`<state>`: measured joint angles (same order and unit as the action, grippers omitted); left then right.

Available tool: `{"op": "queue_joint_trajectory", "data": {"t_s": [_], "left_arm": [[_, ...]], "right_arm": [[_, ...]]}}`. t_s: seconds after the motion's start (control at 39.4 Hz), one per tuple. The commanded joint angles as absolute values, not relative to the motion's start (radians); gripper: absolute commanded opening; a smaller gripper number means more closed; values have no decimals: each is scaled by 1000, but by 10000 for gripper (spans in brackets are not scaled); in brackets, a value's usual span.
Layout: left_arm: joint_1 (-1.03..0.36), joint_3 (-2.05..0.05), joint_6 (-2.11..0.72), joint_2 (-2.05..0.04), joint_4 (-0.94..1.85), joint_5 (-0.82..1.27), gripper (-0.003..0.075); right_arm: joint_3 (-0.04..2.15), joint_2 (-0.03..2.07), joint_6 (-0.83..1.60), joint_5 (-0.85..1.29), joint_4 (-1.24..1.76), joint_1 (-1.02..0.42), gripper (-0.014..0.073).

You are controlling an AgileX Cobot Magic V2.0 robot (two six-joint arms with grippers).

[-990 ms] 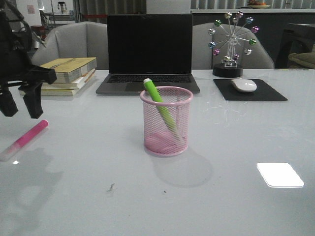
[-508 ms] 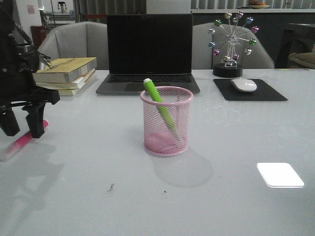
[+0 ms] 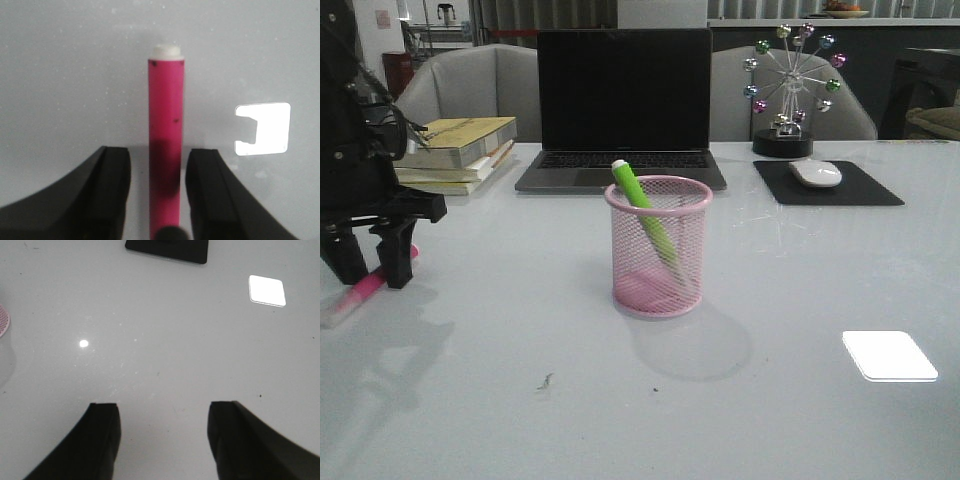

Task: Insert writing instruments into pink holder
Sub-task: 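Lower the left gripper onto the pink marker and close on it, then lift the pink marker upright and carry it over the holder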

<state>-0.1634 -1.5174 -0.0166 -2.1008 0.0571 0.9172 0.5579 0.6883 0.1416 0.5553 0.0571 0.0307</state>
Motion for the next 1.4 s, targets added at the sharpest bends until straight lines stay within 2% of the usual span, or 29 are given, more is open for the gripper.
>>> {"op": "queue_joint_trajectory", "data": {"t_s": [0.0,0.08,0.1,0.38,0.79,1.22,1.37], "left_arm": [[-170,-1529,-14,-2069,77,907,204],[-170,-1529,-14,-2069,79,900,97],[-170,-1529,-14,-2069,79,898,88],[-208,-1582,-18,-2043,79,863,99],[-309,-1609,-18,-1806,78,563,99],[-503,-1606,-40,-1725,83,347,99],[-573,-1569,-40,-1718,91,206,99]], "right_arm": [[587,684,153,503,46,39,489],[587,684,153,506,46,39,489],[587,684,153,507,46,39,489],[587,684,153,508,46,39,489],[587,684,153,510,46,39,489],[587,684,153,545,46,39,489],[587,684,153,570,46,39,489]]}}
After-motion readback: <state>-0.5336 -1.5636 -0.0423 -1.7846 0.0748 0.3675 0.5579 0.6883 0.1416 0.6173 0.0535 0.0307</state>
